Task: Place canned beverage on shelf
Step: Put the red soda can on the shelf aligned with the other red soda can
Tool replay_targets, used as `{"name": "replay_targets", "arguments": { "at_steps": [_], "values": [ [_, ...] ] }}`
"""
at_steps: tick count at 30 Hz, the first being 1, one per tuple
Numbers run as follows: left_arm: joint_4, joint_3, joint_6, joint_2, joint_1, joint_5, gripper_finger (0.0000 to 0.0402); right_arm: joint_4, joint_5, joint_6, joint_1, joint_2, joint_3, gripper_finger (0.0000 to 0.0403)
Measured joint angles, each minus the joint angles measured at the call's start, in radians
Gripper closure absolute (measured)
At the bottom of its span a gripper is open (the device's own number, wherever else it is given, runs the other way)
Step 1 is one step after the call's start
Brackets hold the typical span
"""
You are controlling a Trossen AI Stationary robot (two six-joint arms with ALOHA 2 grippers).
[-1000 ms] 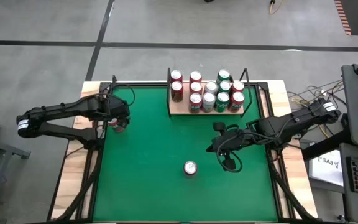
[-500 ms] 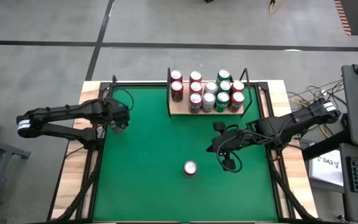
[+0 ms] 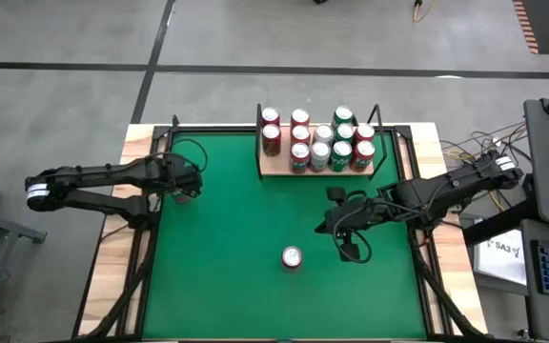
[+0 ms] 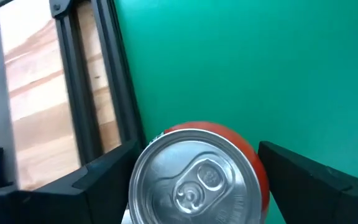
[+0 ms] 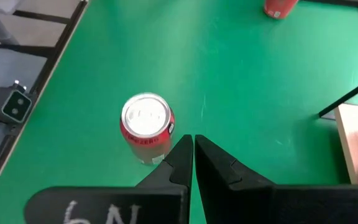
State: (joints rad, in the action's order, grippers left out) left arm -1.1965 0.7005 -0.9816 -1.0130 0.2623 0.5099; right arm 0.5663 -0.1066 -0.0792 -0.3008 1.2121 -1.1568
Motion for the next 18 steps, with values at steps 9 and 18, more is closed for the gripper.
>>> {"name": "replay_targets", "arguments": {
  "at_steps": [9, 18],
  "values": [
    [0.05, -0.021, 0.005, -0.005, -0.005, -0.007, 0.0117, -0.026, 0.0, 0.0, 0.0, 0.0, 0.0, 0.0394],
    [0.114, 0.069, 0.055, -0.008, -0.103, 0.005, 0.0127, -0.056, -0.048, 0.002, 0.0, 0.0, 0.011, 0.0394]
  ]
}}
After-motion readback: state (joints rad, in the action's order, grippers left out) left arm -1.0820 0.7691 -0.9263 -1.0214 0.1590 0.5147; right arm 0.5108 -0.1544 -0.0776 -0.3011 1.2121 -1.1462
